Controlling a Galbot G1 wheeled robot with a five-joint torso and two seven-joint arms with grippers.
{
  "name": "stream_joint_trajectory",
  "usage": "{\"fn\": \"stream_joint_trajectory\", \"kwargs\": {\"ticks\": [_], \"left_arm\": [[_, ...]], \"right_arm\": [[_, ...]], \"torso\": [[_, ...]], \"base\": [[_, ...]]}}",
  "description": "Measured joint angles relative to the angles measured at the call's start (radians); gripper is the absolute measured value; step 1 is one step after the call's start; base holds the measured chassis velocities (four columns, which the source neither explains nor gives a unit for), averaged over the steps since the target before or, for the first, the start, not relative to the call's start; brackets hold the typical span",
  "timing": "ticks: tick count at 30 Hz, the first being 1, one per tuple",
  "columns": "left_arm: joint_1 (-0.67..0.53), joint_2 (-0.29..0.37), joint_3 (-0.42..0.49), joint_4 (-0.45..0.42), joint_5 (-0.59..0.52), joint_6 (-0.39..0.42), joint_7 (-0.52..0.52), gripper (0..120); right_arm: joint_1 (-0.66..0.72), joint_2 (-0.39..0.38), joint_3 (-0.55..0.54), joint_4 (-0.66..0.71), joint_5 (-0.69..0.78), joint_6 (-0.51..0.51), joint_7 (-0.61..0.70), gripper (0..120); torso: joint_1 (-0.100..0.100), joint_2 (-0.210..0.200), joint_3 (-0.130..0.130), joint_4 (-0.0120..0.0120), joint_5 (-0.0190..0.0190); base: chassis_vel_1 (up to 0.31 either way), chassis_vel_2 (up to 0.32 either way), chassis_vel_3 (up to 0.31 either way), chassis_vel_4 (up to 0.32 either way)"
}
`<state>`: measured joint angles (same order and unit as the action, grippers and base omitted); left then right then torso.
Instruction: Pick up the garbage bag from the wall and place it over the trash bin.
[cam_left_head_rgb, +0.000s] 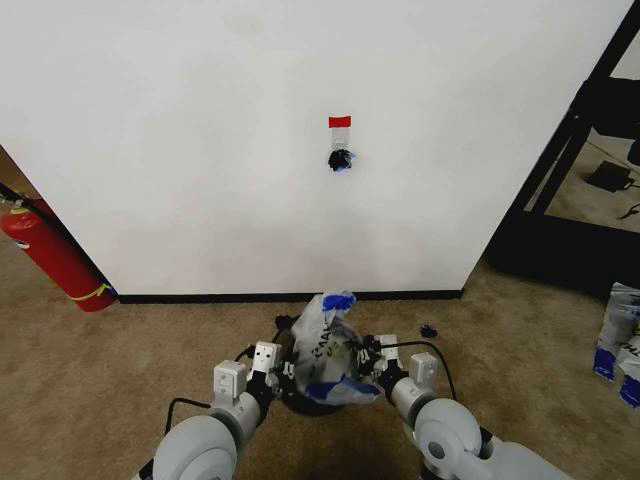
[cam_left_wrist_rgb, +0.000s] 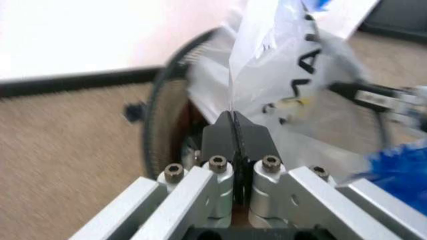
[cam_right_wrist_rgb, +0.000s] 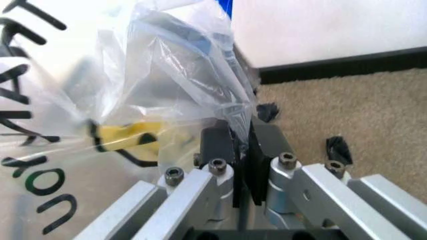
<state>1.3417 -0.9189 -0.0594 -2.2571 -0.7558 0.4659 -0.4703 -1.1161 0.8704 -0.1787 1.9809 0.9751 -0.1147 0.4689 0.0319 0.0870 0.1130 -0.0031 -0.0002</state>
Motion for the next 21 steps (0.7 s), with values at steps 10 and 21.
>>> {"fn": "stream_joint_trajectory", "kwargs": {"ticks": [10,21], "left_arm": [[-0.003,0.001,-0.028,0.068,0.145,-0.024,0.000,0],[0.016,0.017,-0.052,0.078,0.173,-0.012,-0.011,0]], "right_arm": [[-0.119,-0.027,0.108,0.042,-0.030,0.073,-0.081,1],[-0.150,-0.029,0.175,0.072,-0.016,0.125,-0.136,1]], "torso": [[0.000,0.000,0.000,-0.0001,0.0001],[0.000,0.000,0.000,0.0000,0.0001]], "base": [[0.000,0.000,0.000,0.000],[0.000,0.000,0.000,0.000]]}}
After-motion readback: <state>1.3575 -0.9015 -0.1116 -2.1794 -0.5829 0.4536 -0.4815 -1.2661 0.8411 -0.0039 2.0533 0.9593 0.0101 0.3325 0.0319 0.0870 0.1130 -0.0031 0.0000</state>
